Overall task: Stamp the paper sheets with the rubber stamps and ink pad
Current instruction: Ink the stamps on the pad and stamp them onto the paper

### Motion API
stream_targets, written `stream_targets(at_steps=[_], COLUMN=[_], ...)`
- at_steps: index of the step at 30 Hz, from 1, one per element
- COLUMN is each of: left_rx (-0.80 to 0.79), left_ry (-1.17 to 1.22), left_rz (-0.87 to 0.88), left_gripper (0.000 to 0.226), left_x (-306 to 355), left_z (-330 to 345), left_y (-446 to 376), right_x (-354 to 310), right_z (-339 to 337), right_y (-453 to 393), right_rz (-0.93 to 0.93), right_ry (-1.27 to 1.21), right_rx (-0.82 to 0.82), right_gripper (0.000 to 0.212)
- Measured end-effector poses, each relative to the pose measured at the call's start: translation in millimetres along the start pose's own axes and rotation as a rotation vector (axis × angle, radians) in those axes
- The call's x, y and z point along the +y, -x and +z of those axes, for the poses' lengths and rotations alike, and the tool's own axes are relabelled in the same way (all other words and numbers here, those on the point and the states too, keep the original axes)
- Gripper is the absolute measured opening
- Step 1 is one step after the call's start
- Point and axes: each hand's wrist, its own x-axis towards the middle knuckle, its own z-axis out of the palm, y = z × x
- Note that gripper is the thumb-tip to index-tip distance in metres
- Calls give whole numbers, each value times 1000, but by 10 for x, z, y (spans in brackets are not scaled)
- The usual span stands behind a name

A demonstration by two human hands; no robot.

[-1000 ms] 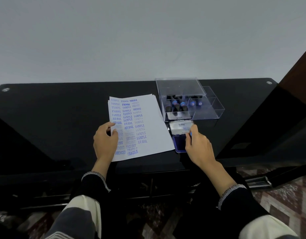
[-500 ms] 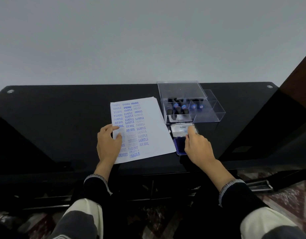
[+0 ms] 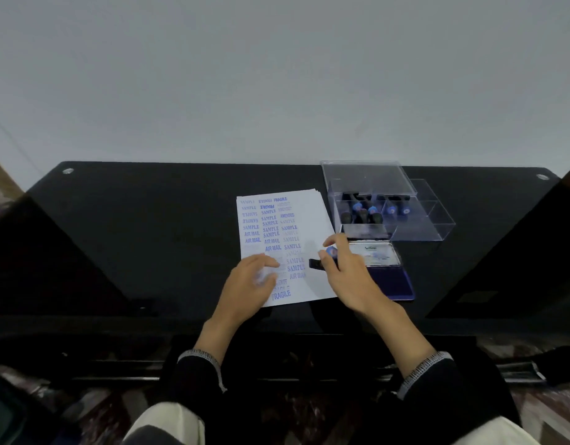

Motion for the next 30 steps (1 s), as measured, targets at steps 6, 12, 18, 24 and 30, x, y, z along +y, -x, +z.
stream_targets(at_steps=[6,12,18,24,30], left_rx=[-65,-87,-85,-83,-75], left_ry=[-215,-260,-254,-261,-272], left_rz=[88,126,143,155,159], left_gripper=[19,21,19,16,16], left_x=[-15,-32,-38,-30,-22], left_z=[19,7,8,2,7], left_y=[25,-7,-16,-11,-4], right_x=[82,49,32,44,32], right_z=[190,277,308,330,342], right_y=[-92,-127,-106,-115,-105], right_rz=[-33,-105,-114,-109,-105], right_ry=[-6,94,161,211,232], right_rx=[-68,-113,-107,-99,-97], right_gripper=[21,15,17,17,17])
